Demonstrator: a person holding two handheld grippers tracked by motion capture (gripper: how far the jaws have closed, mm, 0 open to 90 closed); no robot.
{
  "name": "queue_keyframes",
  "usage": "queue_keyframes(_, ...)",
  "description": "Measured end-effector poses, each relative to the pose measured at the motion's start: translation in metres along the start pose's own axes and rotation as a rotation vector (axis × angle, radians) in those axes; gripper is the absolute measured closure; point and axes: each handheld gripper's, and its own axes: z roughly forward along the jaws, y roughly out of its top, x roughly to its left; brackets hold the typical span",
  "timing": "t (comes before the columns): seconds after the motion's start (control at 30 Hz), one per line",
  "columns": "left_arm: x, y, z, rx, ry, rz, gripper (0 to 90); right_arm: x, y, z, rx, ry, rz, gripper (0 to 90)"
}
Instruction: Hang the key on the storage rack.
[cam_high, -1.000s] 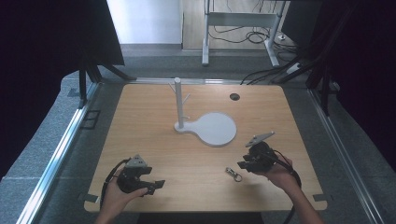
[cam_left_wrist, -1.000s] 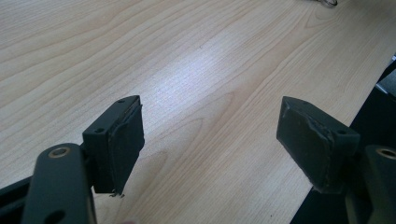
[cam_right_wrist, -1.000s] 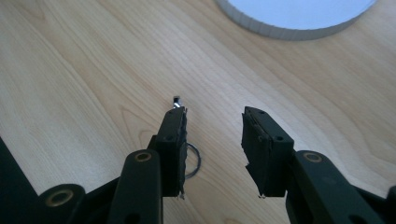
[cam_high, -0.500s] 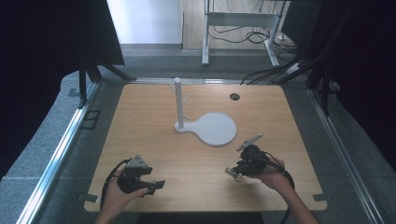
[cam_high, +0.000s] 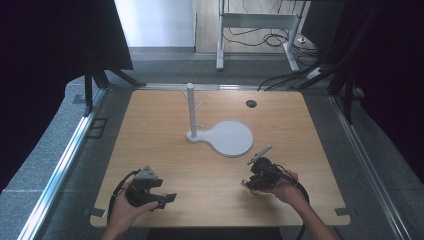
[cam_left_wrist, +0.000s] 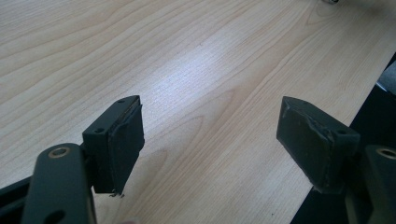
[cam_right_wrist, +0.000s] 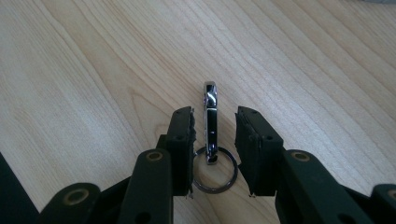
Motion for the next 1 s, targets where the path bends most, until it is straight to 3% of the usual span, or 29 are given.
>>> queue_keyframes(1.0,-0.003,0.0,0.003,0.01,-0.004,0.003,23.6,0.004,0.0,0.015,0.067,-0.037,-0.025,70.9)
